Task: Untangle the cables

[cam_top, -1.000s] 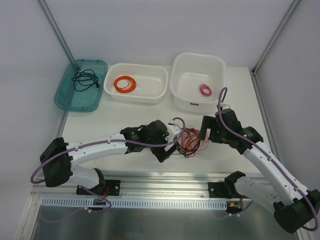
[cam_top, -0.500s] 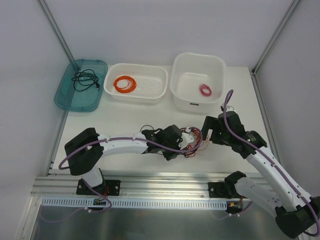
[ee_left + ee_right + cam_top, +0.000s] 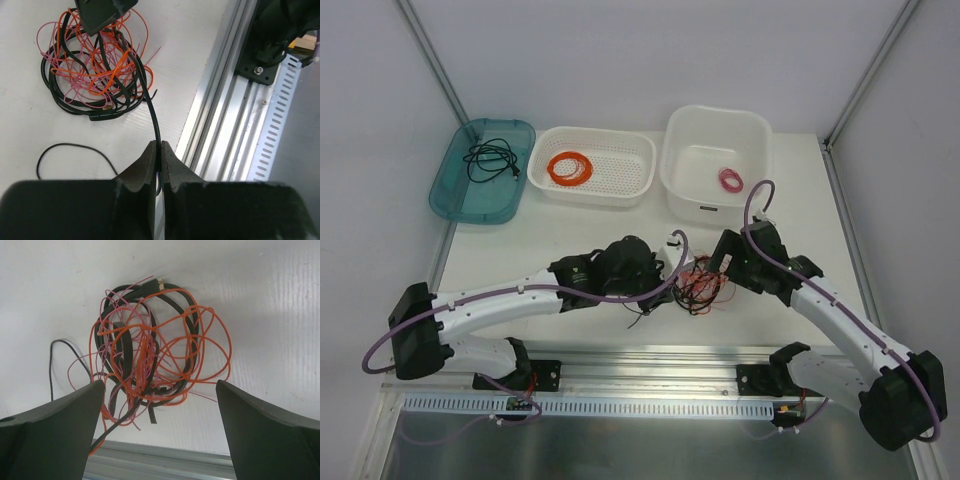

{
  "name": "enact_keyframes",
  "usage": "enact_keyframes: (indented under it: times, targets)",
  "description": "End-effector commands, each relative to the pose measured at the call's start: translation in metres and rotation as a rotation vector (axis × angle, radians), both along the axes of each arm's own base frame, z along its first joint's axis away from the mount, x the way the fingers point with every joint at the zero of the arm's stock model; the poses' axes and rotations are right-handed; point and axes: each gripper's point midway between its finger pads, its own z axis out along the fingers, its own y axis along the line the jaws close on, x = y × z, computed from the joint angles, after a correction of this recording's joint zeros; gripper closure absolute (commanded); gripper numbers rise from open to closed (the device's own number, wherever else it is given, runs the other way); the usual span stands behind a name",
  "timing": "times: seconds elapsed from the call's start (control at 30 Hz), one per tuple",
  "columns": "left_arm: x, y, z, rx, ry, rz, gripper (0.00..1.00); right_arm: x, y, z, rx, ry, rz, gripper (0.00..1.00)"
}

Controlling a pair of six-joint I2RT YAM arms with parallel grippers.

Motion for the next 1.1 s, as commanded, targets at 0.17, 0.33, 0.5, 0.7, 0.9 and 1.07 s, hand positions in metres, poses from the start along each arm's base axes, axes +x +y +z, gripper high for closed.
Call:
enact_keyframes:
  times: [0.17,0.33,0.5,0.7,0.9,1.07]
  targets:
    - [-0.017,0.008,0.078,-0.187,-0.021,-0.032,1.00,0.028,0.020,-0.020,0.071,0.005,-0.037,0.05]
    - [-0.011,0.019,0.123,-0.280,-0.087,0.012,1.00,0.024,0.022,-0.053,0.058,0.090,-0.054,0.30]
    - [0.004,0.047,0.185,-0.417,-0.163,0.112,1.00,0.017,0.009,-0.072,0.024,0.146,-0.094,0.48]
    - [0.028,0.101,0.265,-0.555,-0.292,0.302,1.00,0.009,-0.013,-0.081,-0.032,0.177,-0.145,0.70]
    - [0.038,0.148,0.333,-0.639,-0.411,0.442,1.00,0.003,-0.030,-0.087,-0.070,0.201,-0.180,0.81]
    - [0.023,0.174,0.391,-0.749,-0.492,0.460,1.00,-0.005,-0.044,-0.093,-0.120,0.234,-0.208,0.81]
